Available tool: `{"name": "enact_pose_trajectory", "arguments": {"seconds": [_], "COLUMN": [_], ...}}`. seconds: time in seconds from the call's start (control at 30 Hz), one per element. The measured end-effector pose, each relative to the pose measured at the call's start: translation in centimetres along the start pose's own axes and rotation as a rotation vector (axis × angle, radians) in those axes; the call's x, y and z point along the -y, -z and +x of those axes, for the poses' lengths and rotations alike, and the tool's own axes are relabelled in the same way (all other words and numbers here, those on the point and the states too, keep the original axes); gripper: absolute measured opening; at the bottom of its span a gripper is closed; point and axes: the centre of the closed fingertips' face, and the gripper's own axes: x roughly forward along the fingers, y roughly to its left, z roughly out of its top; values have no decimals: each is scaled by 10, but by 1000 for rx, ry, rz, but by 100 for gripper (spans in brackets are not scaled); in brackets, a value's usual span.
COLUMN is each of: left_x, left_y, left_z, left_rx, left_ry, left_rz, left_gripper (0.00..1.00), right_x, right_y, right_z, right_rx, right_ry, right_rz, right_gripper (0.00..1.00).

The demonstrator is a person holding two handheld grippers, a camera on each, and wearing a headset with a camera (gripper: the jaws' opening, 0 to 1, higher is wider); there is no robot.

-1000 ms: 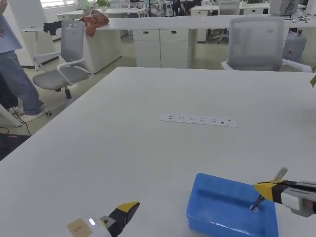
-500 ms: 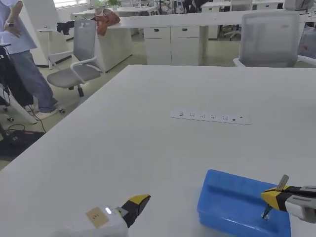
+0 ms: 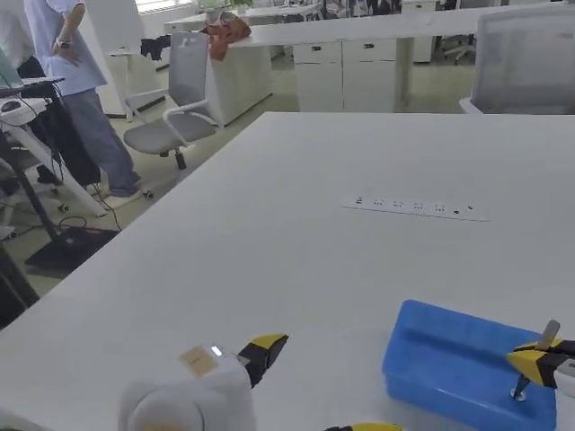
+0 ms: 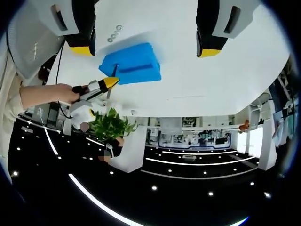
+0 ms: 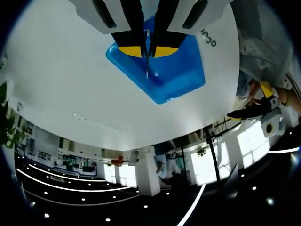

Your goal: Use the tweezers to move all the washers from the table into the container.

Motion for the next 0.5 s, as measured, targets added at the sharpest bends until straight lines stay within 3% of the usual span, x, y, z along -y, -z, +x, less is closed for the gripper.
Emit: {"name": "enact_pose_trajectory", "arguments": {"seconds": [0.27,0.5], "left_x": [-1,0], "left_y": [1,2], "left_z": [0,1], "left_rx": [-6,-10], "left_ry": [-7,0], "left_rz": [5,1], "left_gripper": [90,90], "right_x": [1,-20], "right_y": [-10,-33], "right_z": [-9,-21], "right_rx": [41,118], "right_ry": [14,-20], "right_rz": [18,19], "right_gripper": [3,3]}}
